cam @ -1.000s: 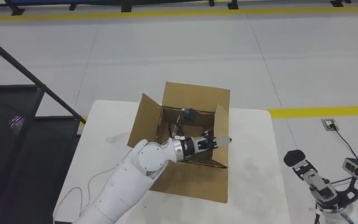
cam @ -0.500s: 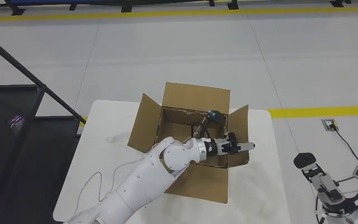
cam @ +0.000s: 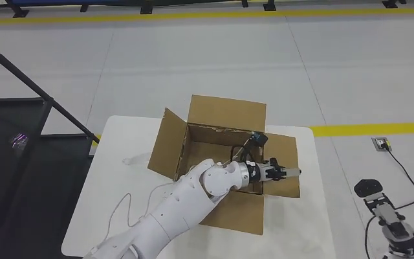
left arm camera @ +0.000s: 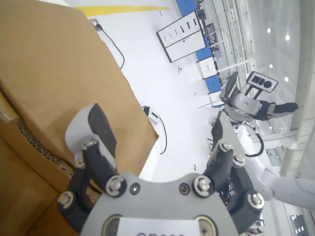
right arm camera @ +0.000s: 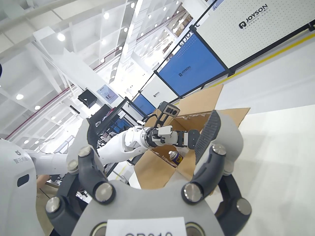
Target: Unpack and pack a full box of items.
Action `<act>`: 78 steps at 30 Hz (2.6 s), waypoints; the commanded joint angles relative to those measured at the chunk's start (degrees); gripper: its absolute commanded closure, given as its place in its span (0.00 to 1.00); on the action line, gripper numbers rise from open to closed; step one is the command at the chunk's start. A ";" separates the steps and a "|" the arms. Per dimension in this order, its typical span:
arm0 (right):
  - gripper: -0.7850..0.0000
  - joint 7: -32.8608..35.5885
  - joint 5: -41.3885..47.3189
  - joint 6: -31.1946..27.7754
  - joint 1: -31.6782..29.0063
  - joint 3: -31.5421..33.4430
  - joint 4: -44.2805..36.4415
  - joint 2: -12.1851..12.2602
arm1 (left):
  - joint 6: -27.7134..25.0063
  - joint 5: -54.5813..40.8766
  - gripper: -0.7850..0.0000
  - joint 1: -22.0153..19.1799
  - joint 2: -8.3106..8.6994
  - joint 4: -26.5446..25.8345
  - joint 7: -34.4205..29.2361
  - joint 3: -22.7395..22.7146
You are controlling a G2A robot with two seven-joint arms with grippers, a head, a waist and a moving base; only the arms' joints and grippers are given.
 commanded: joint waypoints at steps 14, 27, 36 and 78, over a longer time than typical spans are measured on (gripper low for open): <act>0.00 -5.12 -1.13 -0.71 -0.78 0.92 -0.58 -0.38 | -1.95 -0.09 0.00 -0.69 -1.86 4.38 -0.03 -3.43; 0.00 0.44 -11.27 8.32 5.06 0.97 -7.74 0.59 | 0.29 8.36 0.00 8.57 7.62 -18.62 0.29 -26.24; 0.00 27.62 -26.28 26.97 26.91 -11.60 -13.52 3.80 | 6.95 13.95 0.00 26.02 13.49 -43.51 -4.41 -48.27; 0.00 32.83 -38.12 61.37 84.66 -90.08 46.32 -19.91 | 1.92 4.57 0.00 44.56 18.88 -54.22 -10.57 -75.30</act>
